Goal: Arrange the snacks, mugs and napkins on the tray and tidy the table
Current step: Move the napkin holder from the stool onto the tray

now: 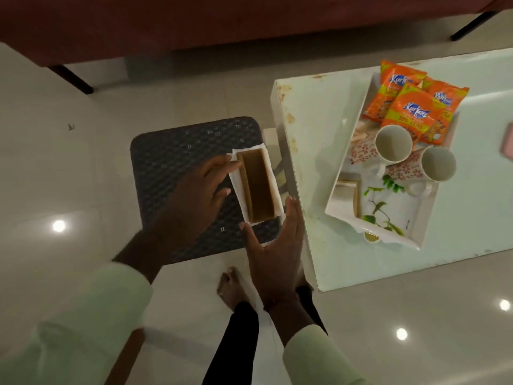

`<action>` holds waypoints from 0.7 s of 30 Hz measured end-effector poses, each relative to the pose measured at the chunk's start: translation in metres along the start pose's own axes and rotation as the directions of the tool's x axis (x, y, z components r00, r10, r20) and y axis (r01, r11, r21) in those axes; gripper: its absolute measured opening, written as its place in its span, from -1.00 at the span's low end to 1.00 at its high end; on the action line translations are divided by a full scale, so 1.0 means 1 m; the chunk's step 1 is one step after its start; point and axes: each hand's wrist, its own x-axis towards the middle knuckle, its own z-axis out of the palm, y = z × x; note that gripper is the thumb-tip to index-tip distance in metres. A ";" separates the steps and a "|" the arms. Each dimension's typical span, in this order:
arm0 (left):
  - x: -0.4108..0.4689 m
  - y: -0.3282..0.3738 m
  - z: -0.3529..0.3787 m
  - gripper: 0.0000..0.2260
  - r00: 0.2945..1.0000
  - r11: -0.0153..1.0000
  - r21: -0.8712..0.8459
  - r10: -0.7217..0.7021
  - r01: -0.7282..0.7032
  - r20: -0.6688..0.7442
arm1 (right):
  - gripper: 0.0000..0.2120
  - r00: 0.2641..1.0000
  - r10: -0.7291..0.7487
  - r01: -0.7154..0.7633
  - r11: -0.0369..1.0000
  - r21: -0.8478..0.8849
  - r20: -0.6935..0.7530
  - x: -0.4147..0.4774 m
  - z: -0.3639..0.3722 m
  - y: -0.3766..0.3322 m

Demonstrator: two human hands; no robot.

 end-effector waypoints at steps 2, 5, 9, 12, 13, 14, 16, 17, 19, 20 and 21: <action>0.024 -0.008 0.001 -0.48 0.998 1.000 -0.004 0.027 -0.027 0.057 | -0.17 0.999 0.050 -0.050 0.999 0.016 0.003 0.003 0.011 0.006; 0.065 -0.015 -0.002 -0.40 0.983 0.997 -0.037 0.066 -0.060 0.172 | -0.34 0.996 0.088 -0.088 0.996 -0.001 -0.013 0.010 0.022 0.015; 0.109 -0.020 -0.011 -0.51 0.925 0.973 0.068 0.186 -0.220 0.330 | -0.46 0.994 0.105 -0.105 0.994 0.033 -0.007 0.015 0.028 0.022; 0.124 -0.013 -0.024 -0.63 0.870 0.952 0.054 0.251 -0.301 0.425 | -0.45 0.994 0.112 -0.112 0.991 0.067 0.004 0.016 0.023 0.020; 0.125 -0.011 -0.028 -0.63 0.863 0.951 0.054 0.252 -0.304 0.437 | -0.44 0.995 0.104 -0.104 0.992 0.072 -0.002 0.016 0.020 0.018; 0.125 -0.007 -0.032 -0.63 0.861 0.952 0.055 0.246 -0.301 0.445 | -0.44 0.996 0.091 -0.090 0.993 0.074 -0.010 0.017 0.015 0.015; 0.122 0.000 -0.040 -0.63 0.865 0.960 0.020 0.243 -0.280 0.439 | -0.46 0.998 0.049 -0.047 0.996 0.075 -0.033 0.019 0.002 0.010; 0.120 0.005 -0.043 -0.63 0.869 0.963 -0.021 0.251 -0.267 0.426 | -0.47 0.999 0.024 -0.021 0.997 0.076 -0.046 0.021 -0.006 0.008; 0.115 0.018 -0.047 -0.64 0.875 0.964 -0.097 0.266 -0.248 0.405 | -0.46 0.999 -0.021 0.025 0.997 0.072 -0.049 0.025 -0.026 0.008; 0.113 0.027 -0.047 -0.63 0.872 0.961 -0.114 0.277 -0.253 0.402 | -0.47 0.998 -0.050 0.052 0.997 0.064 -0.040 0.030 -0.039 0.010; 0.110 0.036 -0.045 -0.63 0.871 0.957 -0.119 0.291 -0.265 0.395 | -0.48 0.996 -0.081 0.083 0.995 0.056 -0.031 0.036 -0.053 0.013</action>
